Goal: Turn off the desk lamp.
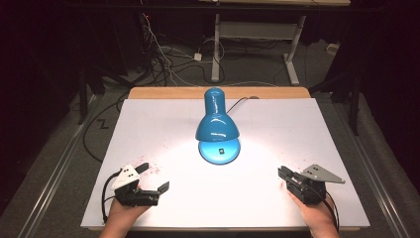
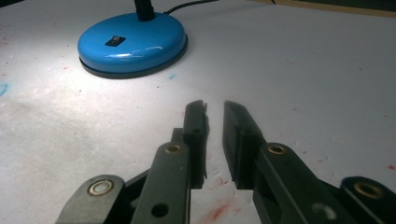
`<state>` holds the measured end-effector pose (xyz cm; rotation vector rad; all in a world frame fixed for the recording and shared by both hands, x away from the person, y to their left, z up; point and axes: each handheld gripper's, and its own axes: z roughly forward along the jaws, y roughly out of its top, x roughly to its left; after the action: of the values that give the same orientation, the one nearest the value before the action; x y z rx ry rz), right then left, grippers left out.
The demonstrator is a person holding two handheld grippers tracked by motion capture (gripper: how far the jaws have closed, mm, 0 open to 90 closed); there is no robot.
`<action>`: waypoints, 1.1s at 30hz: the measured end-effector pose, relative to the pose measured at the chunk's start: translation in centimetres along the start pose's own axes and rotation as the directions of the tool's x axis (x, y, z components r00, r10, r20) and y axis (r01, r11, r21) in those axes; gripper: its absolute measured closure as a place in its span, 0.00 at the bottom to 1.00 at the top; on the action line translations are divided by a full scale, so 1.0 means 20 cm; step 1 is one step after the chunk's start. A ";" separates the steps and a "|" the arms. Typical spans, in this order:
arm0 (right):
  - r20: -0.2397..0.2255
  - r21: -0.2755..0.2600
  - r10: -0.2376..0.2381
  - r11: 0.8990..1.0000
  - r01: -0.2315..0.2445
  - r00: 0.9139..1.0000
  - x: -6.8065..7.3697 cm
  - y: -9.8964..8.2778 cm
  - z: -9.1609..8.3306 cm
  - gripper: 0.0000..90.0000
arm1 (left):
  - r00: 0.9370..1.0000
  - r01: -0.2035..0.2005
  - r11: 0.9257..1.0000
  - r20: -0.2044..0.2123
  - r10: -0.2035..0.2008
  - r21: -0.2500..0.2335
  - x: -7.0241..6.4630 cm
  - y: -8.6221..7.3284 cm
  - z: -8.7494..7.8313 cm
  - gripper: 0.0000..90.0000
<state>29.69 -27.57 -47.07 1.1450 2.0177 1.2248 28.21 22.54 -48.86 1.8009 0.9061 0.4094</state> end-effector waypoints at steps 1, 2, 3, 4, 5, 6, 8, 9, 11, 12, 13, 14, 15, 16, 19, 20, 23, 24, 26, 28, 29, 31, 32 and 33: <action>0.001 0.000 -0.001 1.000 0.001 1.000 0.00 0.00 0.00 0.94 | 1.000 -0.001 1.000 0.000 0.001 -0.001 0.00 0.00 0.00 0.00; 0.000 -0.001 -0.001 1.000 0.001 1.000 0.00 0.00 0.00 0.95 | 1.000 -0.001 1.000 0.000 0.001 -0.001 0.00 0.00 0.00 0.00; 0.006 -0.003 -0.003 1.000 0.003 1.000 0.00 0.00 -0.01 1.00 | 1.000 0.000 1.000 -0.001 0.000 0.000 0.00 0.00 0.00 0.00; 0.006 -0.003 -0.003 1.000 0.003 1.000 0.00 0.00 -0.01 1.00 | 1.000 0.002 1.000 0.000 -0.002 0.000 0.00 0.00 0.00 0.00; 0.008 -0.004 -0.003 1.000 0.003 1.000 0.00 0.00 -0.01 1.00 | 1.000 0.003 1.000 0.000 -0.003 0.000 0.00 0.00 0.00 0.00; 0.009 -0.005 -0.008 1.000 0.008 1.000 0.00 0.01 -0.01 1.00 | 1.000 0.002 1.000 0.000 -0.002 0.000 0.00 0.00 0.00 0.00; 0.008 -0.005 -0.008 1.000 0.008 1.000 0.00 0.01 -0.01 1.00 | 1.000 0.002 1.000 0.000 -0.002 0.000 0.00 0.00 0.00 0.00; 0.004 -0.006 -0.009 1.000 0.009 1.000 0.00 0.01 -0.01 1.00 | 1.000 0.002 1.000 0.000 -0.002 0.000 0.00 0.00 0.00 0.00; -0.005 -0.005 -0.012 1.000 0.012 1.000 0.00 0.01 0.00 1.00 | 1.000 -0.001 1.000 -0.001 0.001 0.001 0.00 0.00 0.00 0.00; -0.009 -0.003 -0.017 1.000 0.017 1.000 0.00 0.01 0.00 1.00 | 1.000 -0.004 1.000 -0.003 0.004 0.003 0.00 0.00 0.01 0.00; -0.014 0.001 -0.017 1.000 0.017 1.000 0.01 0.01 0.00 1.00 | 1.000 -0.007 1.000 -0.007 0.007 0.002 0.00 0.00 0.01 0.00; -0.020 0.003 -0.017 1.000 0.017 1.000 0.01 0.01 0.00 1.00 | 1.000 -0.014 1.000 -0.010 0.014 0.004 0.00 0.00 0.01 0.00; -0.029 0.009 -0.015 1.000 0.015 0.999 0.02 0.01 0.00 1.00 | 1.000 -0.013 1.000 -0.011 0.013 0.006 0.00 0.00 0.02 0.00; -0.040 0.011 -0.019 1.000 0.020 0.999 0.03 0.01 0.01 1.00 | 1.000 -0.015 1.000 -0.014 0.015 0.014 0.00 0.00 0.02 0.00; -0.070 0.018 -0.019 1.000 0.021 0.997 0.06 0.01 0.03 1.00 | 1.000 0.001 1.000 0.007 -0.001 0.015 0.00 0.01 0.03 0.00; -0.075 0.013 -0.030 0.999 0.031 0.997 0.07 0.02 0.05 1.00 | 1.000 -0.004 1.000 0.009 0.004 0.009 0.00 0.01 0.03 0.00; -0.099 0.019 -0.033 0.999 0.035 0.995 0.10 0.03 0.07 1.00 | 1.000 -0.008 1.000 0.011 0.008 -0.006 0.00 0.01 0.02 0.00; -0.105 0.020 -0.037 0.999 0.039 0.994 0.11 0.03 0.08 1.00 | 1.000 -0.003 1.000 0.010 0.004 -0.012 0.00 0.02 0.01 0.00; -0.122 0.024 -0.052 0.998 0.055 0.991 0.14 0.04 0.10 1.00 | 1.000 -0.001 1.000 0.014 0.001 -0.011 0.01 0.02 0.01 0.00; -0.136 0.031 -0.061 0.997 0.066 0.989 0.17 0.04 0.11 1.00 | 1.000 0.009 1.000 0.024 -0.009 -0.006 0.01 0.02 0.01 0.00; -0.141 0.033 -0.060 0.997 0.066 0.988 0.18 0.04 0.12 1.00 | 0.999 0.013 1.000 0.030 -0.013 -0.001 0.01 0.03 0.01 0.00; -0.142 0.032 -0.077 0.996 0.082 0.987 0.20 0.04 0.14 1.00 | 0.999 0.010 1.000 0.048 -0.010 0.008 0.01 0.04 0.01 0.00; -0.144 0.035 -0.080 0.996 0.085 0.986 0.21 0.05 0.15 1.00 | 0.999 0.005 1.000 0.053 -0.005 0.006 0.01 0.04 0.00 0.00; -0.146 0.037 -0.085 0.995 0.091 0.986 0.23 0.05 0.15 1.00 | 0.998 0.000 1.000 0.061 0.000 0.006 0.01 0.05 0.00 0.00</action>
<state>30.10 -22.08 -47.67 1.0003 2.1873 1.2572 28.75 22.54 -48.08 1.8092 0.8655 0.3499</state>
